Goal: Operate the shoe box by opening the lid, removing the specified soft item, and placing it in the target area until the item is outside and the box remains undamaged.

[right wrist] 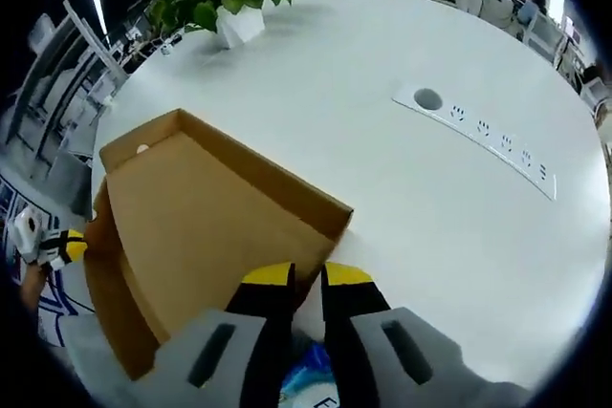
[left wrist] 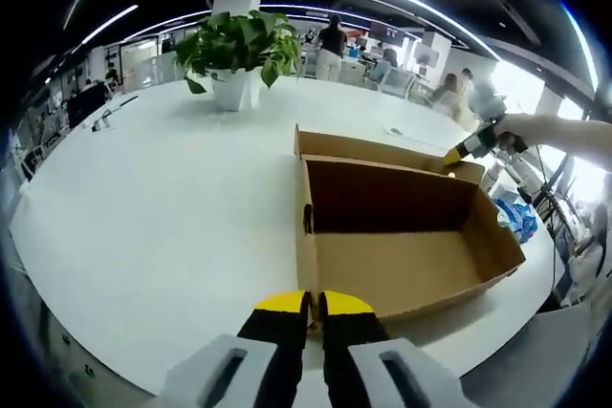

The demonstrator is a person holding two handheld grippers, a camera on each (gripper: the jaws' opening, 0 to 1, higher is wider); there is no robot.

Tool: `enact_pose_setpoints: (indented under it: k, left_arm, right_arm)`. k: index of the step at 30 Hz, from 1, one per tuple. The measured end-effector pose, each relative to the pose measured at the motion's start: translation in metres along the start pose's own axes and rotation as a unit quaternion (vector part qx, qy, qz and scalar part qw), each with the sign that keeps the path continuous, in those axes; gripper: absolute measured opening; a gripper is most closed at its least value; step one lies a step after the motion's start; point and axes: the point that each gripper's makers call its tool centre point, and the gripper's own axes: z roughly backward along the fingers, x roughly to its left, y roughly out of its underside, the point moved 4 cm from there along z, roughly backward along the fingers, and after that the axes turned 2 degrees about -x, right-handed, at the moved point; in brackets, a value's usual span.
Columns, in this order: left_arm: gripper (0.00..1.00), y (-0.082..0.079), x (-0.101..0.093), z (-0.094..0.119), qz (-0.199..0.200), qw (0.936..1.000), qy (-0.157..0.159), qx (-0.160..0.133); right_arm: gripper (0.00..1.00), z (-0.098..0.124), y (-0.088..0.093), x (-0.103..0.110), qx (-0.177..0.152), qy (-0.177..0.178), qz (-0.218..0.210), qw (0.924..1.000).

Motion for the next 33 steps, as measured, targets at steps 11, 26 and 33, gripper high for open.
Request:
enact_pose_setpoints:
  k: [11, 26, 33]
  left_arm:
    - [0.04, 0.001, 0.001, 0.001, 0.013, 0.9999, -0.001, -0.004]
    - [0.04, 0.001, 0.001, 0.001, 0.011, 0.9999, 0.000, -0.001]
    - [0.04, 0.001, 0.001, 0.001, 0.011, 0.9999, 0.001, -0.002]
  right_arm:
    - [0.05, 0.007, -0.005, 0.000, -0.011, 0.016, 0.003, 0.9998]
    - [0.04, 0.028, -0.009, 0.006, -0.034, 0.026, 0.017, 0.9990]
    - [0.03, 0.042, -0.012, 0.011, -0.051, 0.026, 0.016, 0.9982]
